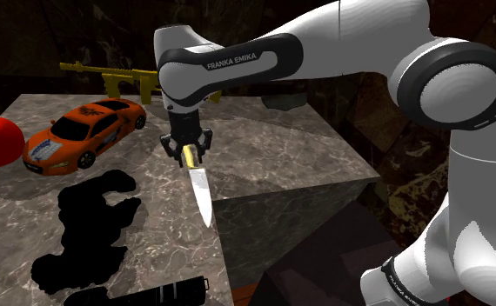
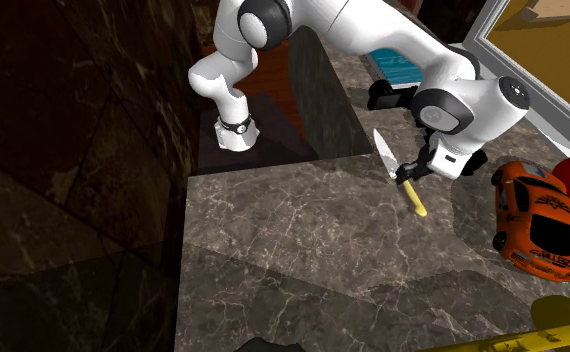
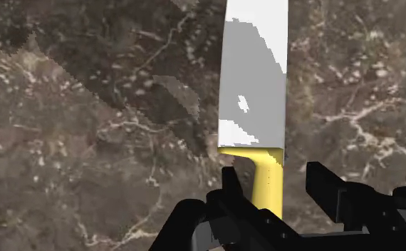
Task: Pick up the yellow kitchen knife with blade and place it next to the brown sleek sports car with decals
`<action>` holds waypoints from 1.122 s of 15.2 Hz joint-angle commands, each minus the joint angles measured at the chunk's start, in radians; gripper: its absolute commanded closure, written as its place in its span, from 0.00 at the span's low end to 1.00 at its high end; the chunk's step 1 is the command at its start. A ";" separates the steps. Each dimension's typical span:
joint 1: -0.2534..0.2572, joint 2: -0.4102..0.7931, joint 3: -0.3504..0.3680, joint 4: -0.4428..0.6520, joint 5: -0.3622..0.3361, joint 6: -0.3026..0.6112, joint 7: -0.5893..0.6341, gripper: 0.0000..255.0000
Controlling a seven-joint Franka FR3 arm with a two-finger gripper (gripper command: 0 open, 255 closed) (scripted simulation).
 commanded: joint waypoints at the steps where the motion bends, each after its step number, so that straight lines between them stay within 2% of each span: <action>1: 0.000 0.000 0.000 0.000 0.000 0.000 0.000 0.00; 5: 0.000 0.000 0.000 0.000 0.000 0.000 0.000 0.00; 9: 0.001 0.000 0.001 0.127 0.001 -0.127 -0.001 0.00; 17: 0.001 0.000 0.001 0.127 0.001 -0.127 -0.001 0.00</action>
